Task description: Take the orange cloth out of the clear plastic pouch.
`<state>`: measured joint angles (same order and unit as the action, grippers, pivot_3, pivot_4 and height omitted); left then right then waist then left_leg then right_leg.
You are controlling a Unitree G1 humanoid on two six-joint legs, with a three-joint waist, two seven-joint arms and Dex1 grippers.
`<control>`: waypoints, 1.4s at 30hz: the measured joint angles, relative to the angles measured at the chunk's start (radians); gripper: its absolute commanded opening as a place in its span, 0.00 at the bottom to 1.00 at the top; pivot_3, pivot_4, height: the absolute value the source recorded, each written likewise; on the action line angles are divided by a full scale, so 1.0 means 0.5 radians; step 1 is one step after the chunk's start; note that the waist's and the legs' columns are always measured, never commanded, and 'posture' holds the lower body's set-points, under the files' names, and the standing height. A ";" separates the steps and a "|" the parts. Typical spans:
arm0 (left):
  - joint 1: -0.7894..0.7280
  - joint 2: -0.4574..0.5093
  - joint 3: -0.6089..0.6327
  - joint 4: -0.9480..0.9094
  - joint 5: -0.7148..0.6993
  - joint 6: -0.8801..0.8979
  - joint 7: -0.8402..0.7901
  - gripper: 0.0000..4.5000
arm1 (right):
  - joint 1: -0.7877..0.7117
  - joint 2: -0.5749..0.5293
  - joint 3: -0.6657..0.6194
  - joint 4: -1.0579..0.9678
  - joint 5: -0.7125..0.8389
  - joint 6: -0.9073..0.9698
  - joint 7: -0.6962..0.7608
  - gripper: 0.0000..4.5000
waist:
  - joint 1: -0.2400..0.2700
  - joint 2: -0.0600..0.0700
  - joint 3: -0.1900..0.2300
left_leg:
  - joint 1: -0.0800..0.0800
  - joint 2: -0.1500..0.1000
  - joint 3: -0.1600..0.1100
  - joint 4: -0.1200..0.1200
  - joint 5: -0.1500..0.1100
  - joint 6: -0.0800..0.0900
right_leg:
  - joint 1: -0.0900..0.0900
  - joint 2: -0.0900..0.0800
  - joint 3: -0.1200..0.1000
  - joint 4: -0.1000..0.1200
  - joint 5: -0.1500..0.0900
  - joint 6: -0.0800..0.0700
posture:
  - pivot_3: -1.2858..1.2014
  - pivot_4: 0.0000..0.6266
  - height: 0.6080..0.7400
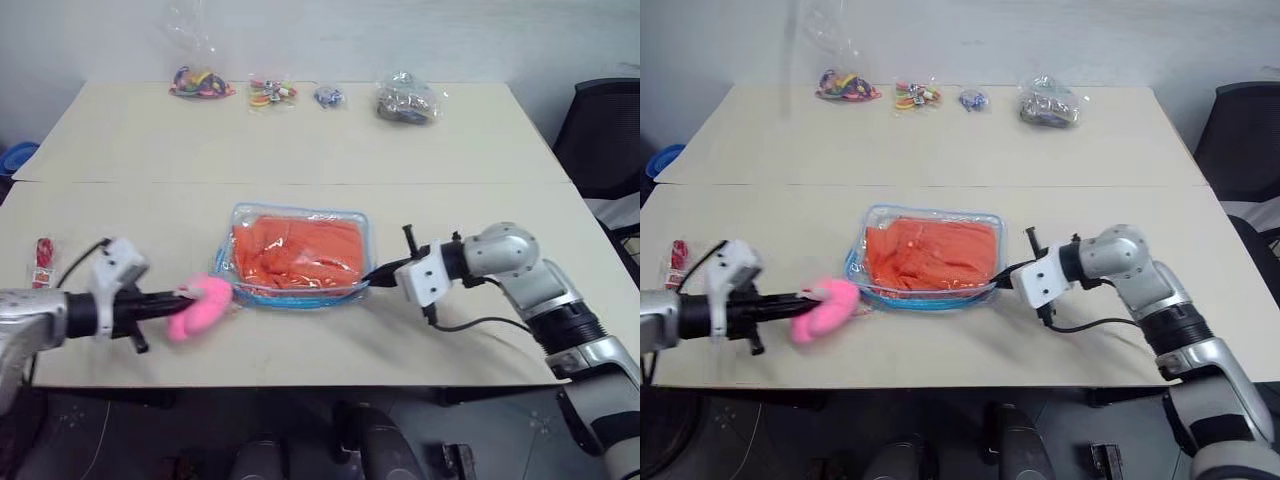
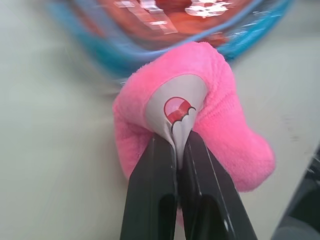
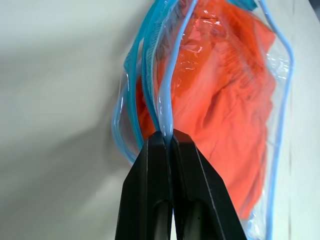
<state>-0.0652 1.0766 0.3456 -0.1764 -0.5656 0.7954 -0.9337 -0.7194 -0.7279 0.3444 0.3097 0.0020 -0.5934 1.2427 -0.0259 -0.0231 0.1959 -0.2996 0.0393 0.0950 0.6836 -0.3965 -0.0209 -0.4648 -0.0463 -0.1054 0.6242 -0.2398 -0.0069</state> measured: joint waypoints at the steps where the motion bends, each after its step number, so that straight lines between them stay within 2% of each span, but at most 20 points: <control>1: -0.028 0.017 0.016 0.086 0.019 -0.023 -0.008 0.00 | 0.015 -0.021 -0.002 -0.005 0.014 -0.015 0.011 0.00 | 0.000 0.000 0.000 | 0.000 0.000 0.000 -0.001 0.000 0.000 | 0.000 0.000 -0.001 0.000 0.000 0.000 | 0.52 0.24 1.00; 4: -0.139 0.028 0.035 0.278 0.042 -0.044 -0.017 0.00 | 0.074 -0.071 -0.007 -0.028 0.059 -0.035 0.048 0.00 | 0.001 0.000 0.000 | -0.001 0.001 0.001 -0.002 -0.002 0.000 | 0.000 -0.001 -0.002 -0.001 0.000 0.000 | 0.52 0.24 1.00; 9: -0.111 -0.068 -0.032 0.109 0.012 -0.034 -0.070 0.00 | 0.153 -0.072 -0.018 -0.152 0.116 0.051 0.061 0.00 | -0.002 0.000 0.000 | -0.002 0.004 0.004 -0.003 -0.005 0.000 | -0.001 -0.001 -0.003 -0.003 0.000 0.000 | 0.52 0.24 1.00; 11: -0.087 -0.177 -0.116 0.061 0.014 -0.039 -0.040 0.13 | 0.165 -0.062 -0.018 -0.203 0.116 0.105 0.059 0.00 | -0.003 0.001 0.000 | -0.001 0.005 0.005 -0.003 -0.005 0.000 | -0.001 0.000 -0.003 -0.003 0.000 0.000 | 0.52 0.24 1.00; 16: -0.141 -0.263 -0.164 0.104 0.070 -0.086 0.050 0.46 | 0.187 -0.057 -0.022 -0.265 0.116 0.238 0.036 0.30 | 0.004 0.000 0.000 | 0.001 0.005 0.004 -0.002 -0.004 -0.002 | -0.001 0.000 -0.003 0.000 0.002 -0.003 | 0.52 0.24 1.00; 23: -0.163 -0.183 -0.145 0.258 0.169 -0.257 -0.006 0.97 | 0.359 -0.114 -0.126 -0.457 0.152 0.448 0.013 0.85 | 0.007 0.000 0.000 | 0.000 0.005 0.003 -0.002 -0.004 -0.002 | -0.001 0.000 -0.004 -0.002 0.002 -0.003 | 0.52 0.24 1.00; 24: -0.181 -0.182 -0.138 0.297 0.183 -0.272 0.007 1.00 | 0.386 -0.116 -0.153 -0.493 0.166 0.486 0.000 0.93 | 0.007 0.000 0.000 | 0.000 0.005 0.003 -0.002 -0.004 -0.002 | -0.001 0.000 -0.004 -0.002 0.002 -0.003 | 0.52 0.24 1.00; 25: -0.205 -0.182 -0.120 0.344 0.192 -0.276 0.023 1.00 | 0.421 -0.119 -0.191 -0.550 0.191 0.546 -0.029 0.99 | 0.004 0.000 0.000 | 0.000 0.005 0.003 -0.002 -0.004 -0.002 | -0.001 0.000 -0.004 -0.001 0.002 -0.003 | 0.52 0.24 1.00; 29: -0.282 -0.176 0.031 0.445 0.150 -0.233 0.038 1.00 | 0.548 -0.169 -0.336 -0.789 0.338 0.823 -0.088 0.99 | -0.001 0.000 0.000 | 0.000 0.007 0.003 -0.002 -0.004 -0.002 | -0.001 0.001 -0.005 -0.001 0.001 -0.003 | 0.52 0.24 1.00; 35: -0.416 -0.098 0.258 0.326 -0.144 -0.034 -0.095 1.00 | 0.679 -0.205 -0.544 -1.133 0.585 1.293 -0.186 0.99 | 0.007 -0.001 0.000 | -0.001 0.006 0.003 -0.002 -0.004 -0.003 | -0.001 0.001 -0.005 -0.002 0.001 -0.003 | 0.52 0.24 1.00; 39: -0.512 0.068 0.138 0.028 -0.108 -0.137 -0.181 1.00 | 0.762 -0.208 -0.617 -1.300 0.669 1.499 -0.253 0.99 | 0.009 0.000 0.000 | -0.001 0.006 0.003 -0.003 -0.005 -0.004 | -0.001 0.001 -0.004 -0.003 0.001 -0.003 | 0.52 0.24 1.00; 42: -0.467 0.159 -0.203 -0.226 0.245 -0.579 -0.231 1.00 | 0.803 -0.249 -0.628 -1.417 0.742 1.640 -0.253 0.99 | 0.015 0.000 0.001 | -0.001 0.005 0.004 -0.003 -0.005 -0.004 | -0.001 0.001 -0.003 -0.004 0.001 -0.003 | 0.52 0.24 1.00</control>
<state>-0.2987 1.1560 0.2441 -0.2895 -0.4431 0.5058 -1.0491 -0.3181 -0.8522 0.0303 -0.3987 0.3731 0.2265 1.1164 -0.0182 -0.0229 0.1962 -0.2999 0.0417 0.0973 0.6822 -0.3990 -0.0227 -0.4653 -0.0457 -0.1068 0.6224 -0.2391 -0.0085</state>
